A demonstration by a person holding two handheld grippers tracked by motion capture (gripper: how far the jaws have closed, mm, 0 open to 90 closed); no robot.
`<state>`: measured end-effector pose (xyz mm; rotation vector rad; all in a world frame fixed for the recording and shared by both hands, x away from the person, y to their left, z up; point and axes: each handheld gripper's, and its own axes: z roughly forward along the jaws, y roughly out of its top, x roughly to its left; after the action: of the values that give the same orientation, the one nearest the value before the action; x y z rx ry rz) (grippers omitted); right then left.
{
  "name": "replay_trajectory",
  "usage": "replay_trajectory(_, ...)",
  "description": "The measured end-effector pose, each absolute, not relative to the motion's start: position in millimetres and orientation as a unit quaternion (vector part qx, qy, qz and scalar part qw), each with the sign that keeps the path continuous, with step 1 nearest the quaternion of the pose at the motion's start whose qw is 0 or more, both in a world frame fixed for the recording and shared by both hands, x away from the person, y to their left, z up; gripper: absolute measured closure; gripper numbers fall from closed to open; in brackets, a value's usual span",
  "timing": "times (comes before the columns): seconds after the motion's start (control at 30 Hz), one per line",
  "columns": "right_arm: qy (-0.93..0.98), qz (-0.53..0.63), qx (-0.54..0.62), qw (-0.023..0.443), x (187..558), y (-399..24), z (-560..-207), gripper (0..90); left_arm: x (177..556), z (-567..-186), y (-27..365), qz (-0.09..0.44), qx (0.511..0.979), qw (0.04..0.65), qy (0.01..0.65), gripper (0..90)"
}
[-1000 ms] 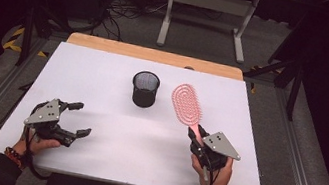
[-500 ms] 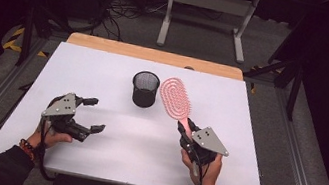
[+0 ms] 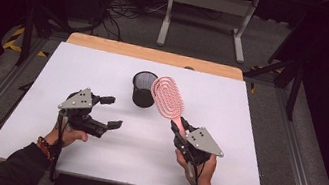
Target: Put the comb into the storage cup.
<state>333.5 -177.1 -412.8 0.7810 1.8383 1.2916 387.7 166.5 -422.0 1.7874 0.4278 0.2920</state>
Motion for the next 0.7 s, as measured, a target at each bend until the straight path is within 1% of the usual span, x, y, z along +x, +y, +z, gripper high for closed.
replay_trajectory(0.1, 0.714, 0.510, 0.302, 0.373, 333.4, -175.9, -412.6, 69.0, 389.9, -416.8, 152.2, 0.108, 0.761, 0.611, 0.186, 14.3)
replay_trajectory(0.2, 0.714, 0.510, 0.299, 0.375, 332.5, -174.2, -413.2, 69.0, 391.4, -414.4, 144.9, 0.106, 0.761, 0.612, 0.188, 14.9)
replay_trajectory(0.27, 0.716, 0.511, 0.294, 0.374, 331.5, -172.7, -414.6, 69.0, 393.7, -412.4, 137.4, 0.092, 0.755, 0.622, 0.186, 15.0)
replay_trajectory(0.4, 0.717, 0.513, 0.292, 0.370, 331.1, -171.2, -417.7, 69.0, 400.7, -410.1, 124.1, 0.080, 0.749, 0.626, 0.203, 15.1)
replay_trajectory(0.47, 0.718, 0.518, 0.293, 0.362, 331.5, -171.2, -419.1, 69.0, 405.3, -409.1, 119.6, 0.072, 0.740, 0.636, 0.208, 15.4)
replay_trajectory(0.7, 0.722, 0.512, 0.283, 0.368, 331.7, -165.3, -422.1, 69.0, 411.4, -404.4, 104.6, 0.052, 0.728, 0.650, 0.211, 16.4)
